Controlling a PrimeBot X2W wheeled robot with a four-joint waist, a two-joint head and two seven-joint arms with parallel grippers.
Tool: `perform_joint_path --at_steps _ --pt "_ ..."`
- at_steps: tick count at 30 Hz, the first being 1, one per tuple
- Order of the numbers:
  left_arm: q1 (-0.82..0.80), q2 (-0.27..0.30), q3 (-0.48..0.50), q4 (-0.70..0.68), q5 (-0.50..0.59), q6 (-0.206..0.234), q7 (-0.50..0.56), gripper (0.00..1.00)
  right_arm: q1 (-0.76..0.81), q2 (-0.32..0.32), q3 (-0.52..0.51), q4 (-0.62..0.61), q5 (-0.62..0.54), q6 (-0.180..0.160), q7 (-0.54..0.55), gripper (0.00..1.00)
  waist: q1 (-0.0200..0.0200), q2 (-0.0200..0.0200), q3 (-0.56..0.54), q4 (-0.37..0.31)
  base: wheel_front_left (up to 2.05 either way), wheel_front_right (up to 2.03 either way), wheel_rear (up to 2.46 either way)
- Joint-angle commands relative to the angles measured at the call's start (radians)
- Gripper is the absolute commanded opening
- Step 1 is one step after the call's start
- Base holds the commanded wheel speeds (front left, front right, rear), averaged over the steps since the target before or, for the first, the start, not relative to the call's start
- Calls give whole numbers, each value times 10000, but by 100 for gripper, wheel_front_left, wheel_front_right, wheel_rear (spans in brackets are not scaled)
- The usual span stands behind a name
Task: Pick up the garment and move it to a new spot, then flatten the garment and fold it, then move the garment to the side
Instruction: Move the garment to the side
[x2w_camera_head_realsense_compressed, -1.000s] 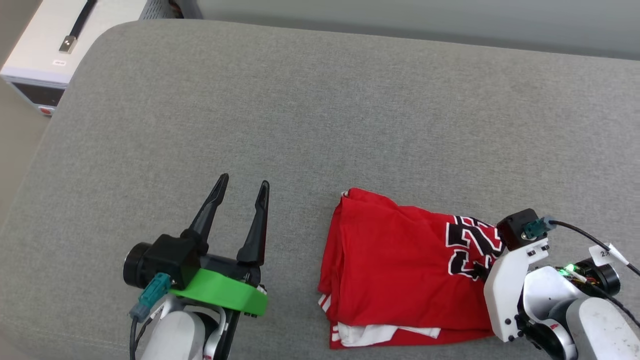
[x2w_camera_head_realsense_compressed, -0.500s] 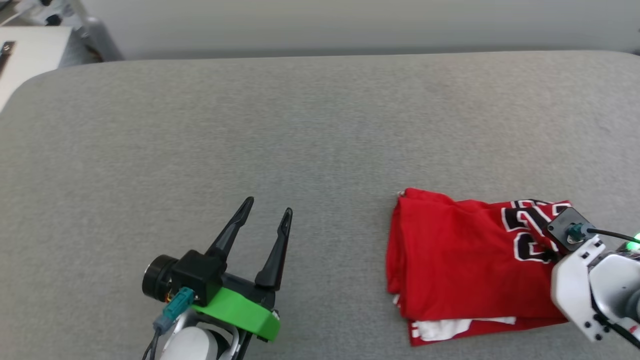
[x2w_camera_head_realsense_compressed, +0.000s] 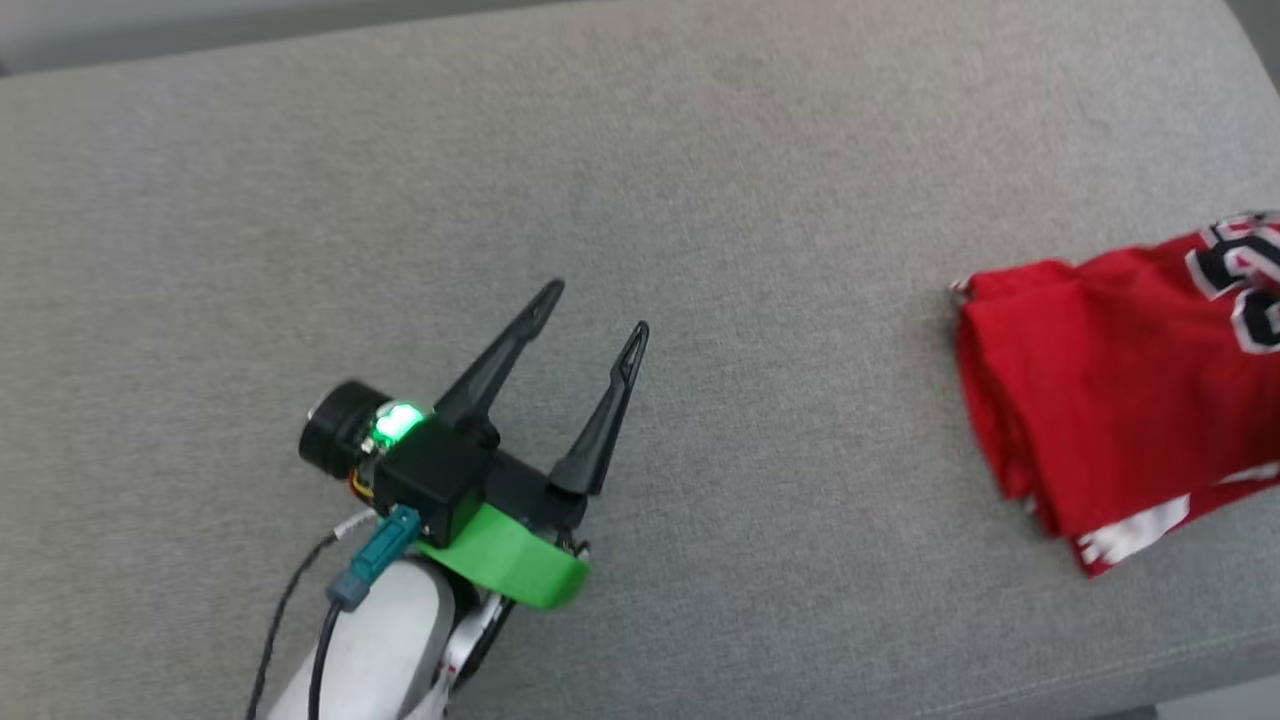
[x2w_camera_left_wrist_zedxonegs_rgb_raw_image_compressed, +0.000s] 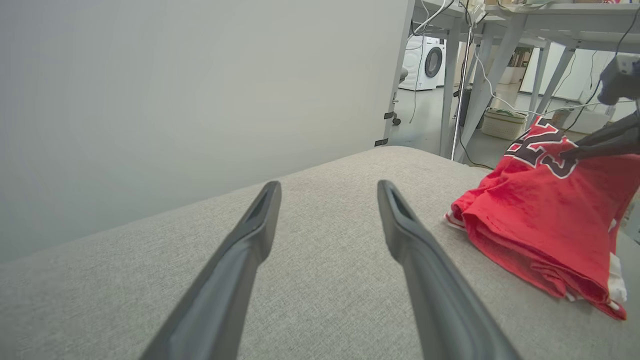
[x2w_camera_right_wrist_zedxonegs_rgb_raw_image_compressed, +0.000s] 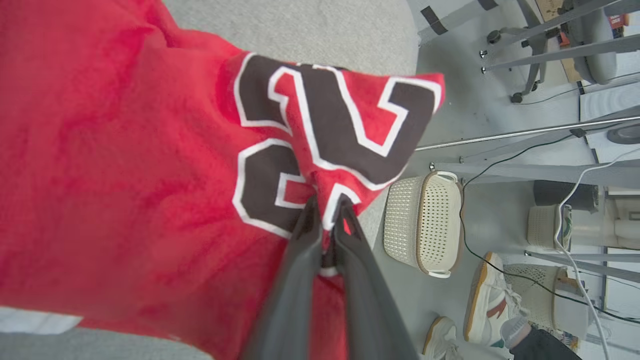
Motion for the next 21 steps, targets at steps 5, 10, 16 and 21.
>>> perform_joint_path --at_steps 5,10,16,21 --pt "-1011 458 -120 -312 286 -29 -57 100 -1036 447 -756 1518 -646 -11 -1104 0 0 -1 2368 -1017 0 0 0" --pt "-1775 700 -300 -646 456 -29 -54 100 -1952 563 -1459 3232 -1220 -11 -1890 0 0 -1 3092 -923 0 0 0" --pt "-2202 775 -327 -1129 548 -22 34 100 -2913 783 -2146 4907 -1675 -11 -2760 0 0 -1 3531 -737 0 0 0" --pt "-2258 802 -314 -1284 532 41 43 100 -3605 1055 -2291 5935 -1978 -11 -3204 0 0 -1 3552 -589 0 0 0"
